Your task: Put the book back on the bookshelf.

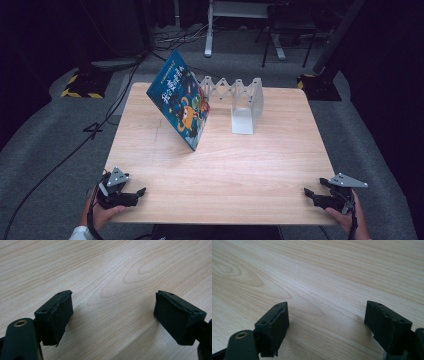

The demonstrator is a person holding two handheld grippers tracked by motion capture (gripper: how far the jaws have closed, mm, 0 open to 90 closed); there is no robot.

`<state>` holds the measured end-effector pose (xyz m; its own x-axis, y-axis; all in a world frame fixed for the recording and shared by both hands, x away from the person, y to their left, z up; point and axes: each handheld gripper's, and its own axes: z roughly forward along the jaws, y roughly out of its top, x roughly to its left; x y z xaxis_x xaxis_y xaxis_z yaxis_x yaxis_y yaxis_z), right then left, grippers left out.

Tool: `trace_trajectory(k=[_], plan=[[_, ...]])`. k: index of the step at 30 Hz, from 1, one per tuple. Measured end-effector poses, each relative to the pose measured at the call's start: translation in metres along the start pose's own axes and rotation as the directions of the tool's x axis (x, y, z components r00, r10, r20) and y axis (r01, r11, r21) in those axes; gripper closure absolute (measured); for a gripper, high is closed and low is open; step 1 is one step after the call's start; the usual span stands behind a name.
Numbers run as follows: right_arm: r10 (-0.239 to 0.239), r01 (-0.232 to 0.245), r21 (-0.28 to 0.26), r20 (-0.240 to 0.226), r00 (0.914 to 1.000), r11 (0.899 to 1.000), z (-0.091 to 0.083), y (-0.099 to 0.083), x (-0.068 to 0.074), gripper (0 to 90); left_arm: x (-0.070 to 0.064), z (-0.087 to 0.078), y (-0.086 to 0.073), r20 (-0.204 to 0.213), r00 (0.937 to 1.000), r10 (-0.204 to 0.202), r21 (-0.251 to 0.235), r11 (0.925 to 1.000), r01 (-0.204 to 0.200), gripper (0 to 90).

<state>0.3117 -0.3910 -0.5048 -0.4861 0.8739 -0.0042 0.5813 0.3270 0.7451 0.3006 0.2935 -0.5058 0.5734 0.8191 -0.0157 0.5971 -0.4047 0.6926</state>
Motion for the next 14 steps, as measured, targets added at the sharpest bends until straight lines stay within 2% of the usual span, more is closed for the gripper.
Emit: trace_trajectory(k=[14], plan=[[0.000, 0.000, 0.000, 0.000, 1.0000, 1.000, 0.0000, 0.0000, 0.0000, 20.3, 0.0004, -0.0002, 0.0001, -0.007, 1.0000, -0.002, 0.002, 1.0000, 0.002, 16.1]])
